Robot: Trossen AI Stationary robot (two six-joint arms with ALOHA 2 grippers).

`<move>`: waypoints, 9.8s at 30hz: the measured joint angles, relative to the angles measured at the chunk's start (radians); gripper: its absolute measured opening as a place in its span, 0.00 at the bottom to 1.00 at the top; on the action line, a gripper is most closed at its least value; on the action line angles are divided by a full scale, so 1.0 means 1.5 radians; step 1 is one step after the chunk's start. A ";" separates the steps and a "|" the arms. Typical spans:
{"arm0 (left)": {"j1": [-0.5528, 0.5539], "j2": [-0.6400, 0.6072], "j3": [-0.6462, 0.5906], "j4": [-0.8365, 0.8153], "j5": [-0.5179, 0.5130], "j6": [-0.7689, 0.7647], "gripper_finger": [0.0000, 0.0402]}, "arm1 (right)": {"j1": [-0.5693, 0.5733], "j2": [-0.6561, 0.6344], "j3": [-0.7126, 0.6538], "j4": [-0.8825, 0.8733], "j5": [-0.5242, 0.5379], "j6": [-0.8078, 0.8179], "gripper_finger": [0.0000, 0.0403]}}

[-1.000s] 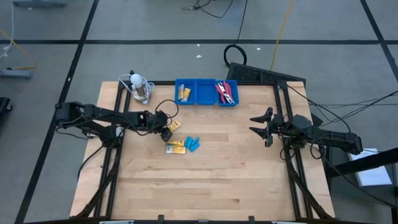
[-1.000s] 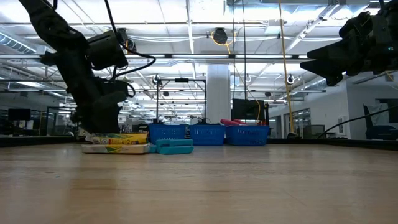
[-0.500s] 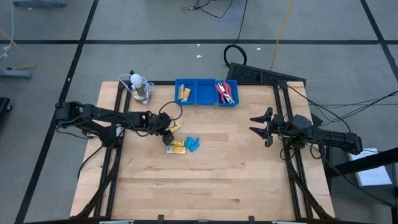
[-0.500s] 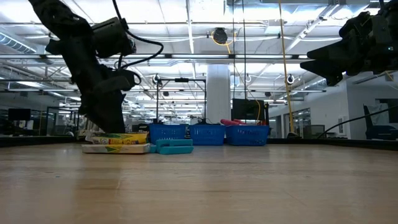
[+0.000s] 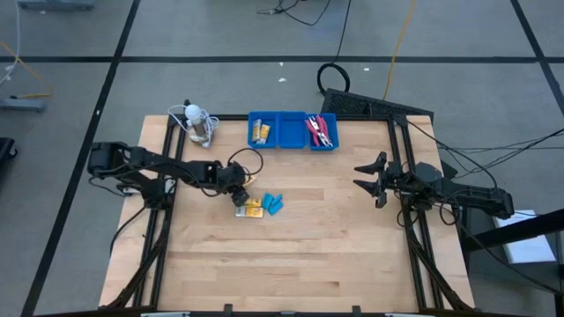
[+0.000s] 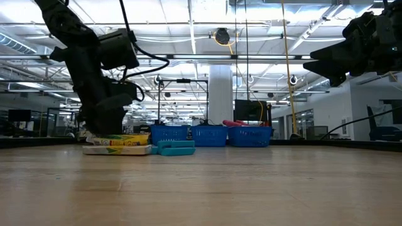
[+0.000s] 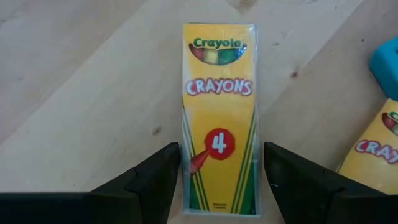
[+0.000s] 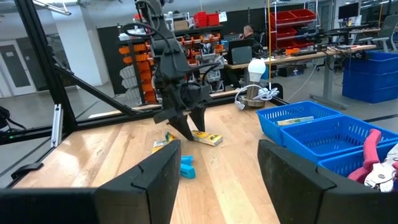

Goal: Pick & Place School Supplies
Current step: Put the crayon box into the left blue bin

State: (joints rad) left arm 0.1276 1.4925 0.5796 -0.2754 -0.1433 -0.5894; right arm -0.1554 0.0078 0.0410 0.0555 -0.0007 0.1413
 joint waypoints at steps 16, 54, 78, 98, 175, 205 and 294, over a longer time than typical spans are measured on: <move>0.001 -0.003 -0.002 -0.027 0.026 0.005 0.59 | 0.000 0.000 0.000 0.000 0.000 0.000 0.51; 0.001 -0.001 0.005 -0.028 0.006 -0.012 0.45 | 0.000 0.000 0.000 0.000 0.000 0.000 0.51; 0.059 0.000 0.178 -0.086 -0.100 0.061 0.39 | 0.000 0.000 0.000 0.000 0.000 0.000 0.51; 0.290 -0.001 0.179 0.171 0.032 0.089 0.40 | 0.000 0.000 0.000 0.000 0.000 0.000 0.51; 0.296 0.226 0.364 -0.003 -0.009 0.165 0.64 | 0.000 0.000 0.000 0.000 0.000 0.000 0.51; -0.056 0.095 0.405 -0.236 -0.056 0.257 0.62 | 0.000 0.004 0.000 0.001 -0.001 0.000 0.51; -0.030 0.050 0.129 -0.071 -0.126 0.376 0.61 | 0.000 0.014 0.000 0.000 0.000 0.000 0.51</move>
State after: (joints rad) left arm 0.0830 1.5681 0.7731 -0.3826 -0.3326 -0.0255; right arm -0.1553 0.0296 0.0410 0.0552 -0.0010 0.1413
